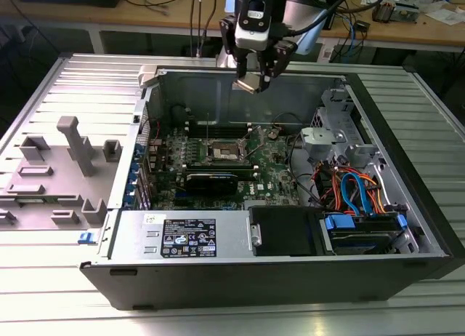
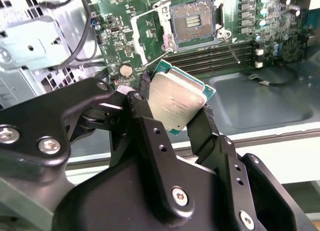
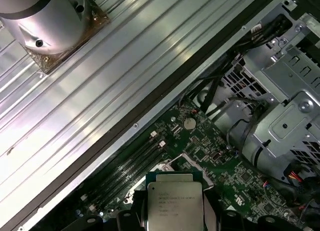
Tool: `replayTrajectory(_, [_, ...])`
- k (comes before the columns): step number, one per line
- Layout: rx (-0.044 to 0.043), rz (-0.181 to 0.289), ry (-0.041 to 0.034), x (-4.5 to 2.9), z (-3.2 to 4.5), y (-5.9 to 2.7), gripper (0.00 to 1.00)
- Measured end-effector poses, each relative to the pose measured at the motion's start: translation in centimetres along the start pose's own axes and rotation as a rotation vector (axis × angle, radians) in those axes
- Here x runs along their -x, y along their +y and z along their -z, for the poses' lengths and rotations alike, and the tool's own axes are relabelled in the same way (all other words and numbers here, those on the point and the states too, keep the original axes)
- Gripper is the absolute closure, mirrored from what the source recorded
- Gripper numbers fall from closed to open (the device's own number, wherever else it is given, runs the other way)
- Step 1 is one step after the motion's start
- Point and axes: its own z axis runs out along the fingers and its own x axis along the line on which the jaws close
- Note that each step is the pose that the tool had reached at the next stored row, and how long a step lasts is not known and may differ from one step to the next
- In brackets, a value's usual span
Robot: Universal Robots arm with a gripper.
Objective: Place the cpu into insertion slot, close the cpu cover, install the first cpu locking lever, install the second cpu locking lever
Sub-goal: 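Place the cpu into insertion slot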
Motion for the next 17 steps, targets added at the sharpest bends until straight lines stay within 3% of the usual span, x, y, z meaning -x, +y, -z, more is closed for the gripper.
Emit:
replayTrajectory(6, [-0.0024, -0.092, -0.0036, 0.00, -0.16, -0.01, 0.46])
replayTrajectory(12, [-0.0153, -0.188, -0.0012, 0.01, -0.61, -0.05, 0.46])
replayTrajectory(17, [-0.0184, -0.238, -0.0036, 0.02, -0.98, -0.07, 0.46])
